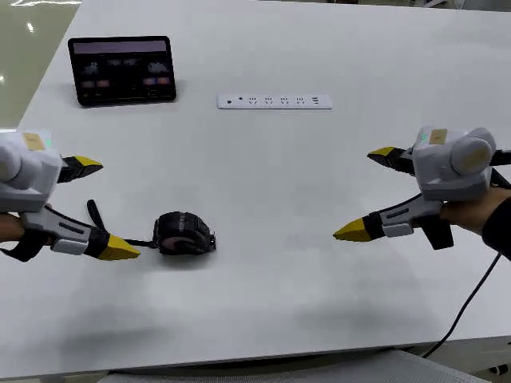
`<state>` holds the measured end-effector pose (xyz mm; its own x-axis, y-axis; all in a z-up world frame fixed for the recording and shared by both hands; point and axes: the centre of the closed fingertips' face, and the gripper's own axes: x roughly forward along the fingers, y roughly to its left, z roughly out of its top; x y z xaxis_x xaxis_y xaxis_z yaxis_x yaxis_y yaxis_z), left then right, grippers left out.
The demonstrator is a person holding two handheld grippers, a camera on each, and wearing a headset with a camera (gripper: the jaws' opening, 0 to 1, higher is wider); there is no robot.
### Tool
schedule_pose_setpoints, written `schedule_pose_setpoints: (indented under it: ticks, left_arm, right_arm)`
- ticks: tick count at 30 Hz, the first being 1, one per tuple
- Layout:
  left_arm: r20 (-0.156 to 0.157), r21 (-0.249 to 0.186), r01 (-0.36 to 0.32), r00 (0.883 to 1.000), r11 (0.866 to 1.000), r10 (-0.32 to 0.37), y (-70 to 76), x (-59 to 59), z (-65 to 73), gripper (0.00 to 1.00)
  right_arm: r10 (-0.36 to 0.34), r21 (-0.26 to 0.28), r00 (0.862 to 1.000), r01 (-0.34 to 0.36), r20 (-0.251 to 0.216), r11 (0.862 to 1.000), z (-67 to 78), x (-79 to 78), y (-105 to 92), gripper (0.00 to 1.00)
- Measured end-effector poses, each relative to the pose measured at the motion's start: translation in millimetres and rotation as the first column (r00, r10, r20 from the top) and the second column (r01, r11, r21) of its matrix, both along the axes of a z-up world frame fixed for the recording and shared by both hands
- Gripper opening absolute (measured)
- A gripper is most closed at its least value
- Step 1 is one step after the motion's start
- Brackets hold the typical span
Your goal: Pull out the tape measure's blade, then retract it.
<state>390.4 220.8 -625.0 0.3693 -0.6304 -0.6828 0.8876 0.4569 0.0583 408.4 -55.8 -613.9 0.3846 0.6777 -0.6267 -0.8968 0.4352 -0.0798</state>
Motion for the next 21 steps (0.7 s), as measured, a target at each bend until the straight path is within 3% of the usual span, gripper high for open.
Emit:
schedule_pose_setpoints:
  ticks: [3,11,13,15,16,17,18,19,20,21]
  left_arm:
    - [-0.006,0.027,0.040,0.999,0.999,-0.040,-9.2,5.0,-7.1,0.99]
    - [-0.075,0.105,0.146,0.988,0.984,-0.138,-38.4,9.2,-41.1,0.96]
    - [-0.084,0.125,0.159,0.985,0.979,-0.150,-41.6,9.7,-47.9,0.95]
    - [-0.090,0.140,0.167,0.984,0.976,-0.155,-45.0,11.0,-54.9,0.90]
    - [-0.099,0.139,0.174,0.982,0.975,-0.161,-46.3,11.4,-57.4,0.88]
    - [-0.127,0.103,0.165,0.980,0.981,-0.151,-50.7,9.2,-58.1,0.88]
    - [-0.149,0.069,0.161,0.977,0.985,-0.150,-54.8,7.8,-57.7,0.89]
    - [-0.152,0.054,0.170,0.975,0.984,-0.160,-56.8,7.8,-56.8,0.89]
    - [-0.143,0.067,0.176,0.976,0.982,-0.165,-56.0,9.4,-58.6,0.89]
    - [-0.136,0.094,0.191,0.975,0.977,-0.178,-54.6,11.7,-63.9,0.88]
  right_arm:
    - [0.029,-0.004,1.000,-0.029,-0.009,1.000,-4.1,2.5,15.4,1.00]
    - [0.135,-0.011,0.990,-0.135,-0.049,0.991,-28.8,4.2,65.0,1.00]
    - [0.123,-0.061,0.992,-0.122,0.014,0.991,-34.1,16.4,70.1,1.00]
    - [0.153,-0.044,0.988,-0.153,-0.012,0.987,-40.5,12.6,86.2,1.00]
    - [0.148,-0.065,0.989,-0.149,-0.011,0.987,-45.5,15.3,90.4,1.00]
    - [0.177,-0.072,0.984,-0.174,0.036,0.982,-45.1,18.3,95.3,1.00]
    - [0.217,-0.053,0.973,-0.213,0.078,0.976,-42.5,18.3,104.2,1.00]
    - [0.251,-0.040,0.963,-0.248,0.096,0.968,-41.9,15.7,111.4,1.00]
    - [0.238,-0.047,0.969,-0.235,0.072,0.971,-45.4,14.6,111.3,1.00]
    - [0.226,-0.060,0.974,-0.224,0.019,0.973,-51.8,12.7,111.7,1.00]
